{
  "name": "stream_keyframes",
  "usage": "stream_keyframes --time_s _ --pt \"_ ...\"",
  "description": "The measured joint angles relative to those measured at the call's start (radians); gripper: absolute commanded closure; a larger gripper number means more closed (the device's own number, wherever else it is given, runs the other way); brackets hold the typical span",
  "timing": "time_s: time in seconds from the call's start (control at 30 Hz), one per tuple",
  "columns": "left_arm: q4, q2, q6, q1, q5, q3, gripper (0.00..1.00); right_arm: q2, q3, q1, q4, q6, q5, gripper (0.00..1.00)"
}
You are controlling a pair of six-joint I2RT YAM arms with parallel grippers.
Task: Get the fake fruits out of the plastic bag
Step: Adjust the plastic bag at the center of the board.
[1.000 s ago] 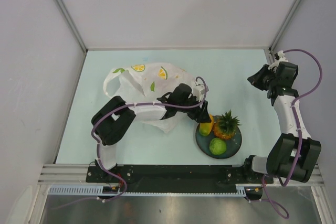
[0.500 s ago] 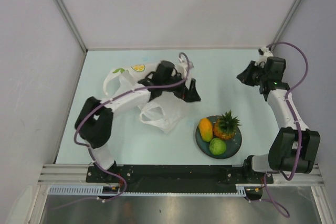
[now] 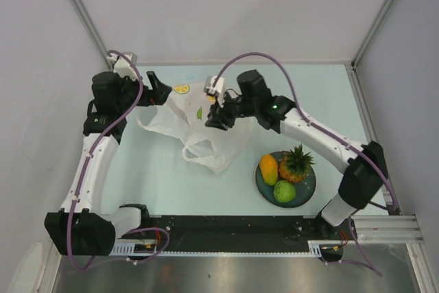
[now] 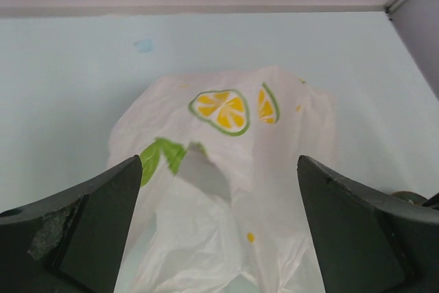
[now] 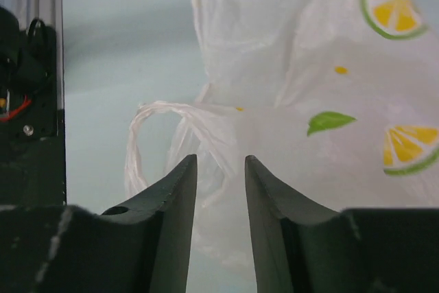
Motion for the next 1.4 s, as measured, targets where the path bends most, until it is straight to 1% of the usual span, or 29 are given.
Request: stream_keyframes --time_s 0.03,0.1,0.13,0.17,0.3,0.47,0.6,0.67,0.77,0.9,0.93,0.97,1.03,1.13,1.2,1.23,1.33,1.4 --pt "-0.008 -0.006 -0.008 0.018 -0.014 -0.017 0.0 0.043 0.036 0.026 -0.026 -0.029 -0.024 0.53" --pt "-0.029 -0.01 -0.023 0.052 -0.042 -0.04 0.0 0.113 0.094 0.06 -0.084 -0.073 -0.06 0.42" --pt "-0.032 -0.01 -0.024 0.068 -0.053 -0.048 0.0 0.148 0.13 0.076 -0.124 -0.102 -0.08 0.39" --pt "-0.033 -0.011 -0.027 0.08 -0.064 -0.054 0.0 0.183 0.169 0.09 -0.172 -0.134 -0.098 0.38" --pt "-0.035 -0.011 -0.041 0.098 -0.087 -0.059 0.0 0.263 0.286 0.156 -0.316 -0.257 -0.124 0.39" --pt "-0.035 -0.039 -0.05 0.098 -0.085 -0.067 0.0 0.276 0.305 0.245 -0.408 -0.362 -0.121 0.41" --pt "-0.034 -0.082 -0.05 0.1 -0.085 -0.072 0.0 0.296 0.303 0.282 -0.432 -0.404 -0.104 0.44" --pt "-0.032 -0.101 -0.05 0.102 -0.085 -0.077 0.0 0.305 0.287 0.292 -0.428 -0.409 -0.081 0.47" --pt "-0.029 -0.123 -0.051 0.104 -0.085 -0.084 0.0 0.312 0.23 0.312 -0.369 -0.408 0.007 0.48" --pt "-0.029 -0.139 -0.051 0.106 -0.084 -0.086 0.0 0.322 0.156 0.336 -0.293 -0.388 0.171 0.53" --pt "-0.029 -0.141 -0.051 0.106 -0.083 -0.086 0.0 0.327 0.146 0.34 -0.27 -0.381 0.211 0.7" --pt "-0.029 -0.143 -0.051 0.106 -0.081 -0.086 0.0 0.33 0.139 0.344 -0.251 -0.38 0.246 0.79" --pt "-0.029 -0.143 -0.052 0.107 -0.076 -0.086 0.0 0.331 0.126 0.346 -0.216 -0.379 0.304 0.95" --pt "-0.028 -0.142 -0.057 0.108 -0.048 -0.086 0.01 0.329 0.116 0.34 -0.151 -0.358 0.372 0.99" --pt "-0.024 -0.136 -0.058 0.108 -0.006 -0.086 0.02 0.318 0.114 0.326 -0.118 -0.331 0.396 1.0" --pt "-0.019 -0.132 -0.058 0.108 0.014 -0.086 0.07 0.305 0.114 0.315 -0.11 -0.311 0.393 1.0" --pt "0.009 -0.111 -0.056 0.098 0.118 -0.086 0.13 0.241 0.114 0.267 -0.103 -0.243 0.355 1.0" --pt "0.045 -0.101 -0.052 0.083 0.211 -0.086 0.17 0.18 0.115 0.224 -0.101 -0.184 0.319 1.0"
